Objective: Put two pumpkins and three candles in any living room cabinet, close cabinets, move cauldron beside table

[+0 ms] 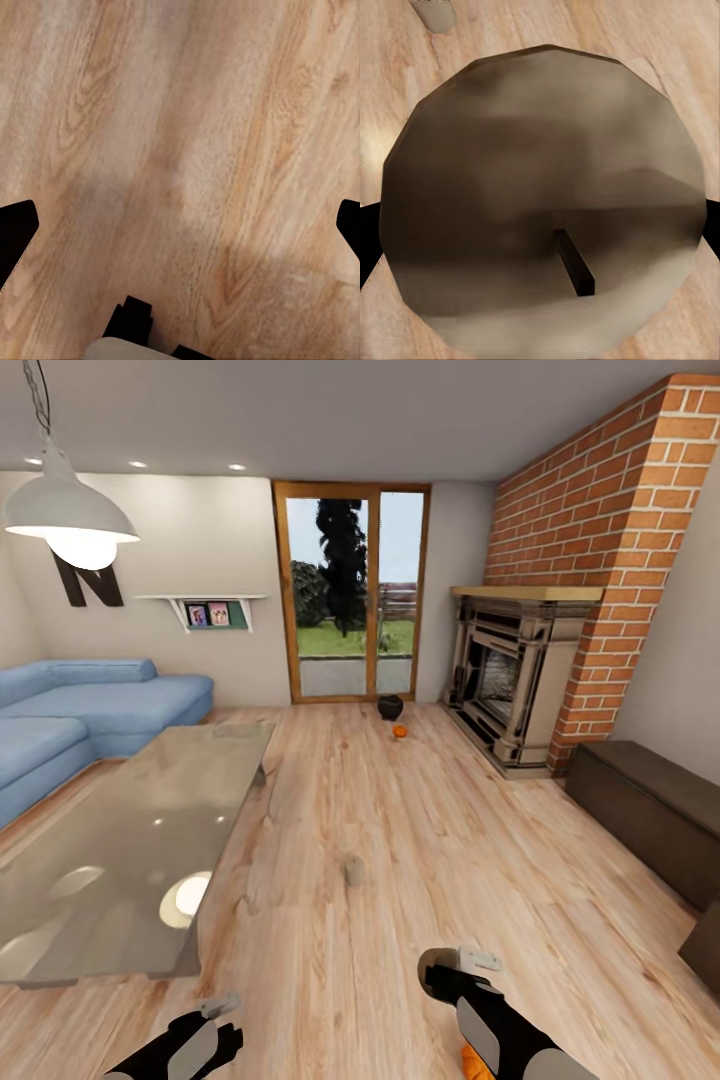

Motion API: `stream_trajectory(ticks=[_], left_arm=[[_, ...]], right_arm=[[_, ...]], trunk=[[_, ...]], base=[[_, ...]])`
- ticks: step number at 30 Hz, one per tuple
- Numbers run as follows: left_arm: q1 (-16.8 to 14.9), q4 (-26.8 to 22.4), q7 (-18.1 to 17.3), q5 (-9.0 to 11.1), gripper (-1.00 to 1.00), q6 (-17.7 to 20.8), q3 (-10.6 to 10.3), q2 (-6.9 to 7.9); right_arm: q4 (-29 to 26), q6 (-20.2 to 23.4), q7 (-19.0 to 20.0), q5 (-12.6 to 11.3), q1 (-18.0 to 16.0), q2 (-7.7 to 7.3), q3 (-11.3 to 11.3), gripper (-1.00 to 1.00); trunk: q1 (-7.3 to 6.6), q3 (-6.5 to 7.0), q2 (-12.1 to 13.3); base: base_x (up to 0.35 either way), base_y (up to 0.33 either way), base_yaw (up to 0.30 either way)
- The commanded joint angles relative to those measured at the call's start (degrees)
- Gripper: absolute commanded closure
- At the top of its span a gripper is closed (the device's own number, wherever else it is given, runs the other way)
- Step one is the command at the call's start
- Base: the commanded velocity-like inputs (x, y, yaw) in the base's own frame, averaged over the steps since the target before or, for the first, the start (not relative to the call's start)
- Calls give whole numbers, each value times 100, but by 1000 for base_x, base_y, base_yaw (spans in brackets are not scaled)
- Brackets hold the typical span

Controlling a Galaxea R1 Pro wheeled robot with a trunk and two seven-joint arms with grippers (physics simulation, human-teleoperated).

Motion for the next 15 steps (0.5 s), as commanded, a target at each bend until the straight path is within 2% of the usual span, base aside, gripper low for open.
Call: stream_trajectory(ticks=[1, 8, 15], left_arm=[[-2, -19, 41, 43, -100, 20, -44, 7], [-2, -19, 41, 43, -100, 20, -44, 4], [-2, -16, 41, 43, -100, 20, -44, 1]], right_arm=[[-15, 29, -52, -36, -3, -3, 50, 100], [-15, 29, -52, -36, -3, -2, 50, 100], [-15, 29, -52, -36, -3, -6, 50, 100]], trunk=[[2, -6, -3], [2, -6, -3], [2, -6, -3]], base=[[175, 140, 0], [118, 171, 0], [24, 195, 0]])
